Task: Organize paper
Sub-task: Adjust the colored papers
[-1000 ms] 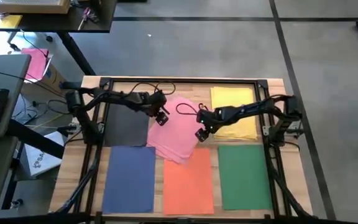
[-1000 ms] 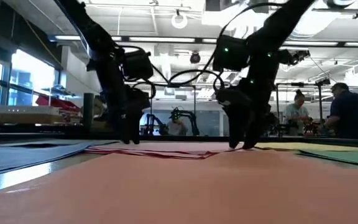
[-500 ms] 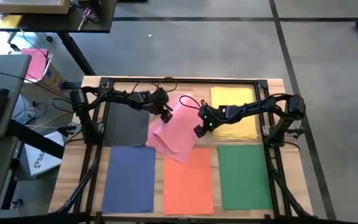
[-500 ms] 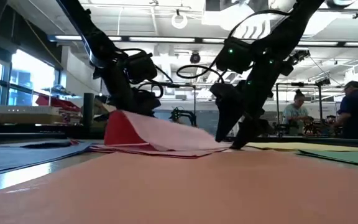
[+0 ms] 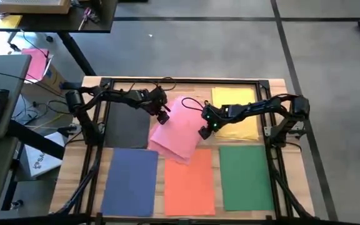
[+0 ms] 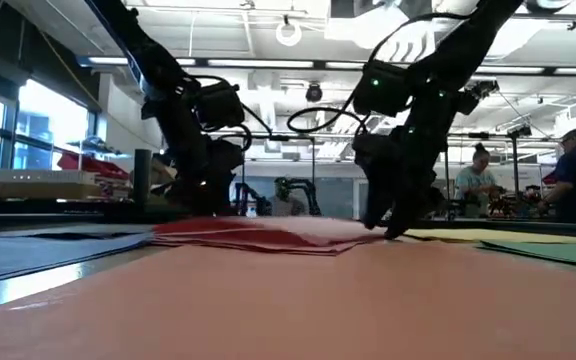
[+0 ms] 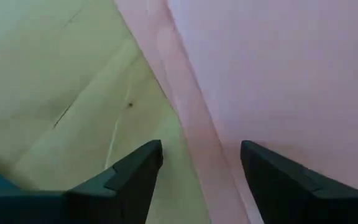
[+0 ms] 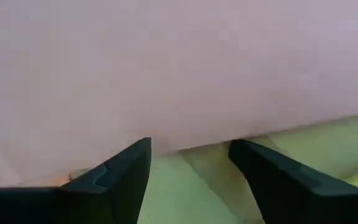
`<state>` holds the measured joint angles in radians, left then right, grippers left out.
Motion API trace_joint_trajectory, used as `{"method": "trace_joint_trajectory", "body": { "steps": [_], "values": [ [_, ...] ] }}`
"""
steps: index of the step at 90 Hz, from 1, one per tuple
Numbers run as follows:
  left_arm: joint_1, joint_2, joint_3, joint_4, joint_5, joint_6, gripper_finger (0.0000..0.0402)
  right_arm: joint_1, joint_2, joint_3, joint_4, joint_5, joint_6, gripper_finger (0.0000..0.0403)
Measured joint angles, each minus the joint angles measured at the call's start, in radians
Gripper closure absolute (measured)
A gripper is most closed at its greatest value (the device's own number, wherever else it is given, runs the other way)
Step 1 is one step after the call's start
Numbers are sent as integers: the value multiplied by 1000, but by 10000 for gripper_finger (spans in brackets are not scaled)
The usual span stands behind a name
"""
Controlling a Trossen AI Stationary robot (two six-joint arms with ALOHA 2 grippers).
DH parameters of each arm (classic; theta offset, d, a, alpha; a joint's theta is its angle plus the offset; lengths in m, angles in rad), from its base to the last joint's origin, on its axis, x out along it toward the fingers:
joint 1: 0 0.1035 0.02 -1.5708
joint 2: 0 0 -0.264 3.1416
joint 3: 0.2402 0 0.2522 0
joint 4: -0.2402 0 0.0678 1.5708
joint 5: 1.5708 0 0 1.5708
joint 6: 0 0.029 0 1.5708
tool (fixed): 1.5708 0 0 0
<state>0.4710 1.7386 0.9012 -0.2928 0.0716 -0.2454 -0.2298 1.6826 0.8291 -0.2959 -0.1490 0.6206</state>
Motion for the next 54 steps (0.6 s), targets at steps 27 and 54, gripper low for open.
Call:
{"method": "trace_joint_trajectory", "body": {
  "steps": [27,54],
  "values": [
    [1,-2,1,-46,-15,0,230,-1,24,0,20,1,3,222],
    [-5,16,1,26,14,-41,261,-55,86,2,182,14,-34,240]
  ]
}}
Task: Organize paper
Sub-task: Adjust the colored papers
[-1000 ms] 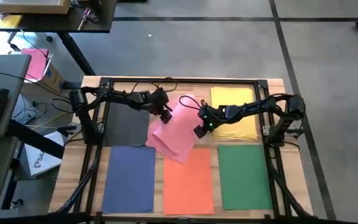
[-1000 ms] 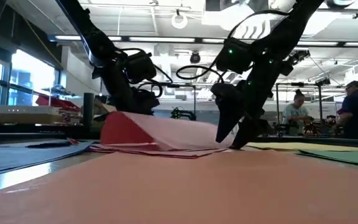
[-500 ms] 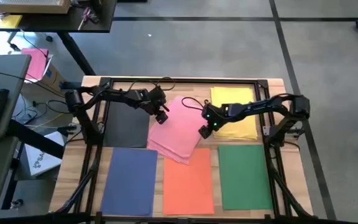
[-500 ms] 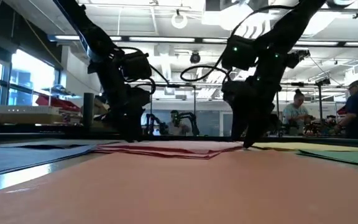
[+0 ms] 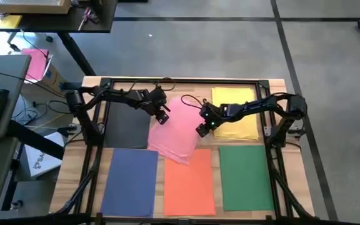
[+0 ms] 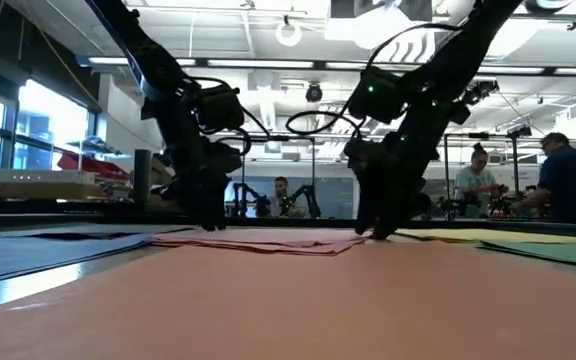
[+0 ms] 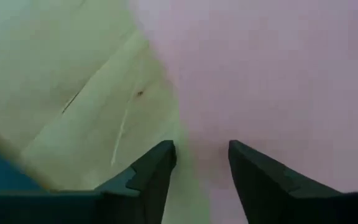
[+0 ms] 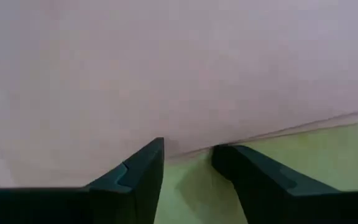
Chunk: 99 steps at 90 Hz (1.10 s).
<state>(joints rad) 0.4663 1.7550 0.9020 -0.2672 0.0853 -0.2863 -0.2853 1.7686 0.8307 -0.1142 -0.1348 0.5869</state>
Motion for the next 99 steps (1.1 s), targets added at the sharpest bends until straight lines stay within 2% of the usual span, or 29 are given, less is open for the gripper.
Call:
{"method": "trace_joint_trajectory", "body": {
  "steps": [33,61,72,83,99],
  "values": [
    [44,1,0,128,-8,-9,271,-138,-21,0,24,90,-134,241],
    [64,-2,0,53,-16,0,271,-154,-95,0,-45,101,-195,241],
    [64,-9,0,38,-17,0,271,-146,-117,0,-72,63,-195,241],
    [57,-41,0,-39,-14,0,271,-111,-123,0,-127,18,-195,241],
    [-10,-105,1,-270,2,46,282,0,-117,-3,-195,4,-156,241]
  ]
}}
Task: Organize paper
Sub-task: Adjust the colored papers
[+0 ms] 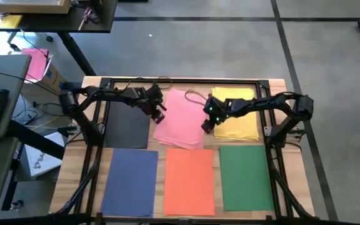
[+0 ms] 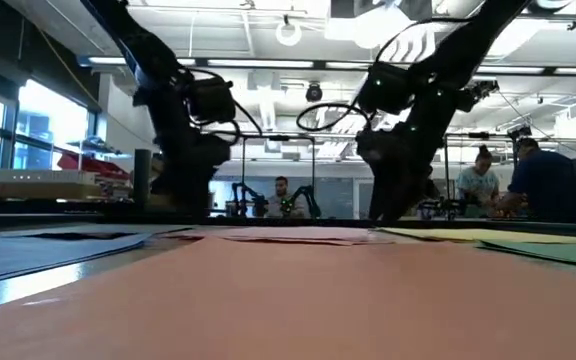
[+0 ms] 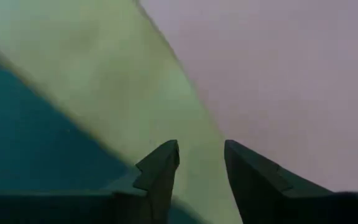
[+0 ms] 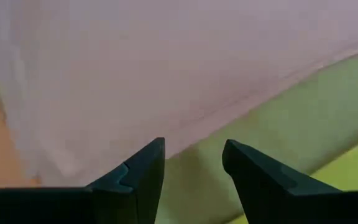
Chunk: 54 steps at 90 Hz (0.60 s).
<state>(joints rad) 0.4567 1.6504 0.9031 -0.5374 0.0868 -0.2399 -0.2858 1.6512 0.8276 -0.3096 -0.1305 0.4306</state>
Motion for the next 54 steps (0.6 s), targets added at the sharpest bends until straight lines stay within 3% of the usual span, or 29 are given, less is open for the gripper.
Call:
{"method": "trace_joint_trajectory", "body": {
  "steps": [13,22,54],
  "values": [
    [-78,11,-1,-78,-26,6,313,81,0,0,-29,100,33,241],
    [-124,29,-7,-64,-30,-8,339,109,7,-1,-35,111,60,252],
    [-233,55,-7,30,-30,-91,397,135,77,1,14,132,111,345]
  ]
}}
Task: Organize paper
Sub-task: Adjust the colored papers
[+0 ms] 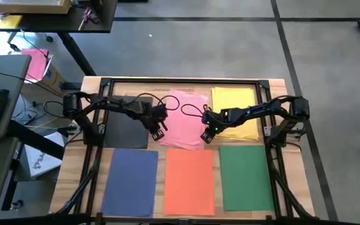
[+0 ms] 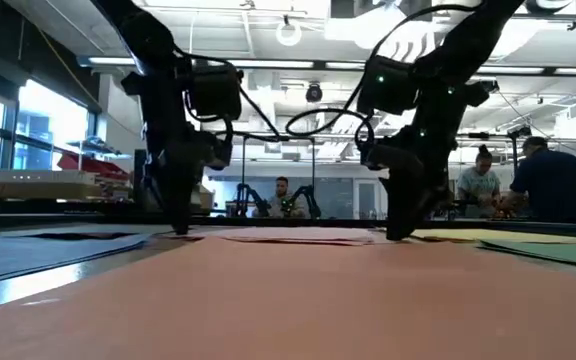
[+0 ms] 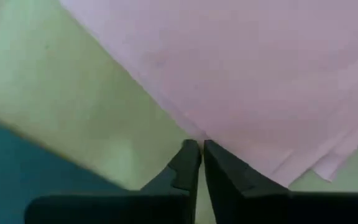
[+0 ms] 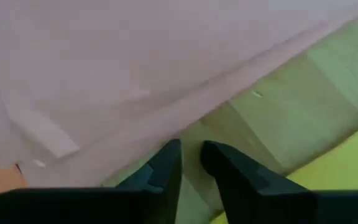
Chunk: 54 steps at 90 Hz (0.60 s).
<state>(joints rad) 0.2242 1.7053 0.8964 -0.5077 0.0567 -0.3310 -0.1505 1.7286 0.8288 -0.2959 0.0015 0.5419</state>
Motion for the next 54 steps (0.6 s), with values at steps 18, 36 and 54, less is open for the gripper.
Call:
{"method": "trace_joint_trajectory", "body": {
  "steps": [18,36,54],
  "values": [
    [-16,10,1,32,2,-11,401,1,-13,29,-36,48,-8,395],
    [-16,-30,14,-3,1,-15,401,1,-67,57,-103,39,-23,401],
    [-38,-19,13,-61,26,-26,401,49,-32,55,-135,-6,16,402]
  ]
}}
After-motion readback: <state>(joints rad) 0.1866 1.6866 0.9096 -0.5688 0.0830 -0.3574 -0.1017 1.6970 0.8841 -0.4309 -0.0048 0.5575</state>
